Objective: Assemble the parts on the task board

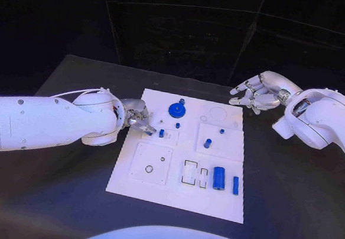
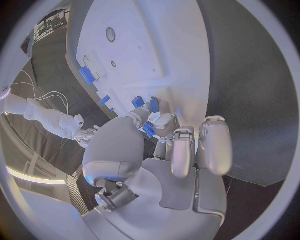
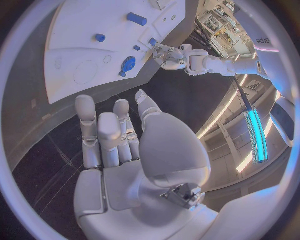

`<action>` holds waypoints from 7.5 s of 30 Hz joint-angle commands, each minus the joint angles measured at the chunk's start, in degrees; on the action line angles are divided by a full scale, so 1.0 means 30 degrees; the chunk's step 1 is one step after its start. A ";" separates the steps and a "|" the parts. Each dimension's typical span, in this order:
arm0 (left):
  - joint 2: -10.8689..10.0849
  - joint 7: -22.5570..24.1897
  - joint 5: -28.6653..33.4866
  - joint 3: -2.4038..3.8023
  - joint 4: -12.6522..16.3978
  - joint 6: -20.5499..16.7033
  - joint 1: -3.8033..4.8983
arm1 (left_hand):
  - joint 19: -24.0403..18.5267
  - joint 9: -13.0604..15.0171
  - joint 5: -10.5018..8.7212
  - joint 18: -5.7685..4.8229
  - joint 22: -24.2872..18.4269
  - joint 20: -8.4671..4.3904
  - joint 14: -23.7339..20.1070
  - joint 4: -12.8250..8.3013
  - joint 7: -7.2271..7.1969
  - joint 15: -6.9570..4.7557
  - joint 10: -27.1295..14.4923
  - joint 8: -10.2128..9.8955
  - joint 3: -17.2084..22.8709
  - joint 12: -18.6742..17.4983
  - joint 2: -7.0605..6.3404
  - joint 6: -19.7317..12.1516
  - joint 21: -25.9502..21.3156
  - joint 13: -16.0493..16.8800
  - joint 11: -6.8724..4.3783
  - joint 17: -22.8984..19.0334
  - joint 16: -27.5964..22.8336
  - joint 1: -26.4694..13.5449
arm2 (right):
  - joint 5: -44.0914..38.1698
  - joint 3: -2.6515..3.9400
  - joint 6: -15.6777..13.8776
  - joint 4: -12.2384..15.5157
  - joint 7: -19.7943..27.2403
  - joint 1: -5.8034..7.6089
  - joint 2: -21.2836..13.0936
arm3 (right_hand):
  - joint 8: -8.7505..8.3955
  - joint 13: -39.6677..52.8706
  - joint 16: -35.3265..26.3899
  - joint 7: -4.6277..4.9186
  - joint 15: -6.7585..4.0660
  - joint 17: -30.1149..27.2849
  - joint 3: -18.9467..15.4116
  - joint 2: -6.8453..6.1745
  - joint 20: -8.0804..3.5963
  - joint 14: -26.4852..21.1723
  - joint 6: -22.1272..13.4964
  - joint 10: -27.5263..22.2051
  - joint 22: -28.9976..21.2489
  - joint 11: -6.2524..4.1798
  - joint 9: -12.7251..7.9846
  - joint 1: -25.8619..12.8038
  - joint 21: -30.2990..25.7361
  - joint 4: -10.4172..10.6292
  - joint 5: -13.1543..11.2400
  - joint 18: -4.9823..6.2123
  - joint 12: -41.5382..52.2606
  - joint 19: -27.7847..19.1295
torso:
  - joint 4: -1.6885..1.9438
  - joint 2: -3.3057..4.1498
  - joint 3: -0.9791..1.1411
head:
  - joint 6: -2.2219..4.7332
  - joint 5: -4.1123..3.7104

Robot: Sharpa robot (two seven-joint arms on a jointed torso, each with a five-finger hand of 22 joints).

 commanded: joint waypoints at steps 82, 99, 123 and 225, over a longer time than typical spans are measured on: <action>-0.0052 -0.0397 0.0366 0.0011 0.0378 -0.0735 0.0008 | 0.0354 0.0435 0.0068 -0.0404 0.0377 -0.0167 0.2016 0.1672 -0.0170 -0.0282 0.0287 0.0948 -0.0946 0.0517 -0.0188 0.0108 0.0325 0.0264 -0.0227 0.5032 0.0063 -0.2006 | 0.0006 0.0011 -0.0023 -0.0034 0.0080 0.0036 0.0055 | 0.0132 -0.0060 -0.0184 0.0009 0.0027 -0.0066 -0.0204 0.0189 0.0012 -0.0079 -0.0032 -0.0155 -0.0088 -0.0021 -0.0006 -0.0095 -0.0129 0.0068 0.0119 0.0344 -0.0103 -0.0154 | -0.0004 -0.0003 -0.0006 | -0.0091 -0.0075; -0.0077 -0.0389 0.0366 0.0013 0.0365 -0.0826 0.0011 | 0.0354 0.0435 0.0068 -0.0404 0.0377 -0.0167 0.2016 0.1672 -0.0170 -0.0282 0.0287 0.0948 -0.0946 0.0517 -0.0188 0.0108 0.0325 0.0264 -0.0227 0.5032 0.0063 -0.2006 | 0.0006 0.0011 0.0004 -0.0099 0.0084 0.0036 0.0127 | 0.0132 -0.0060 -0.0184 0.0009 0.0027 -0.0066 -0.0204 0.0189 0.0012 -0.0079 -0.0032 -0.0155 -0.0088 -0.0021 -0.0006 -0.0095 -0.0129 0.0068 0.0119 0.0344 -0.0103 -0.0154 | 0.0007 0.0000 -0.0001 | -0.0122 -0.0084; -0.0129 0.7132 0.6066 0.0030 -0.0677 -0.3223 0.0311 | -0.5918 -0.2774 0.0015 0.1933 -1.3458 0.1893 -0.2501 0.1805 0.2741 0.1982 -0.8221 -0.3340 0.0534 -0.7582 -0.2139 -0.5283 -1.2362 -0.7640 0.2500 -0.3080 -0.8768 -0.0504 | 0.0006 0.0008 0.0072 -0.0252 0.0111 0.0034 0.0272 | 0.0141 -0.0078 -0.0213 0.0009 0.0028 -0.0077 -0.0236 0.0200 0.0014 -0.0077 -0.0042 -0.0160 -0.0133 -0.0022 -0.0008 -0.0083 -0.0166 0.0076 0.0129 0.0350 -0.0116 -0.0167 | 0.0016 -0.0020 0.0017 | 0.0077 -0.0214; 0.4916 0.8554 -0.7043 0.0146 -0.4894 -0.0803 0.0202 | 0.0087 -0.9813 0.0125 0.0148 -0.2351 0.1087 0.1167 -0.2329 0.1832 0.1174 -0.3971 -0.9065 0.2300 -1.4737 -0.0337 0.2908 -0.2609 -1.7326 0.1742 0.0855 -0.2624 0.5731 | -0.0020 0.0008 0.0031 -0.0242 0.0177 0.0031 0.0447 | 0.0166 -0.0028 -0.0199 0.0004 0.0026 -0.0028 -0.0281 0.0234 0.0015 -0.0053 -0.0035 -0.0114 -0.0099 -0.0026 -0.0005 -0.0073 -0.0170 0.0099 0.0145 0.0342 -0.0052 -0.0127 | 0.0011 -0.0029 0.0010 | 0.0640 -0.0849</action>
